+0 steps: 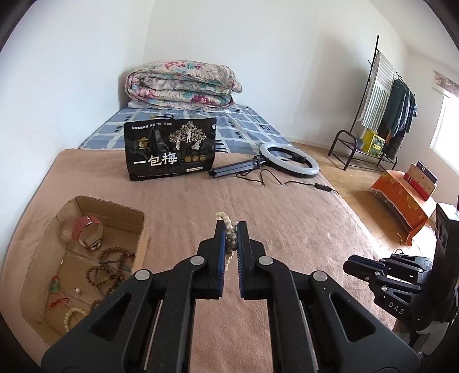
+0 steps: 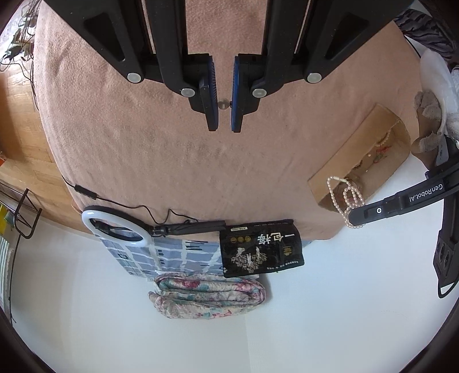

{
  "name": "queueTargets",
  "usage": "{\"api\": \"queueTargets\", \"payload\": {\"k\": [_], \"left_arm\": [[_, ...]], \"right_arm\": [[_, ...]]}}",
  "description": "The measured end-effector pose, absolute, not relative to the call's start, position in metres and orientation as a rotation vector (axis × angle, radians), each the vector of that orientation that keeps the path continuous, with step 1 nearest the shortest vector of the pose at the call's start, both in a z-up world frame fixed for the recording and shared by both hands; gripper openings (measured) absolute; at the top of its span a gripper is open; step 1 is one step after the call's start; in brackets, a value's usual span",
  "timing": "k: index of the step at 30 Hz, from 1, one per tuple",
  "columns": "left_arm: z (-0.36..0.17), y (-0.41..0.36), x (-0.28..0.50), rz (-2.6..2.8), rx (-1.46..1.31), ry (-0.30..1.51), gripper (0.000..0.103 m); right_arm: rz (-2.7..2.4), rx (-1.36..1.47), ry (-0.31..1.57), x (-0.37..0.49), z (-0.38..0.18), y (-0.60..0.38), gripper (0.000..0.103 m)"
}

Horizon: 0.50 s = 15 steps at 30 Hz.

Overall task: Organize jewelry
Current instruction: 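Carry the pearl necklace and pearl bead with both tools over the box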

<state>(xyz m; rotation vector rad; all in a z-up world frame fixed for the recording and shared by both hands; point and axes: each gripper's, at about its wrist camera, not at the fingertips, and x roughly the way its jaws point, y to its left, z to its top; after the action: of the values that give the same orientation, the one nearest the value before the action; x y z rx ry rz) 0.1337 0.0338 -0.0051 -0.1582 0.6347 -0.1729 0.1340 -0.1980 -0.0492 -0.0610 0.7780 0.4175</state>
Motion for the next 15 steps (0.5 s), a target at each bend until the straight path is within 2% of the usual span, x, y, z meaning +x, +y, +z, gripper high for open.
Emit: {"api": "queueTargets", "payload": {"k": [15], "left_arm": [[0.006,0.110,0.092,-0.052,-0.157,0.603,0.005]], "right_arm": [[0.534,-0.095,0.736,0.130,-0.024,-0.121,0.007]]}}
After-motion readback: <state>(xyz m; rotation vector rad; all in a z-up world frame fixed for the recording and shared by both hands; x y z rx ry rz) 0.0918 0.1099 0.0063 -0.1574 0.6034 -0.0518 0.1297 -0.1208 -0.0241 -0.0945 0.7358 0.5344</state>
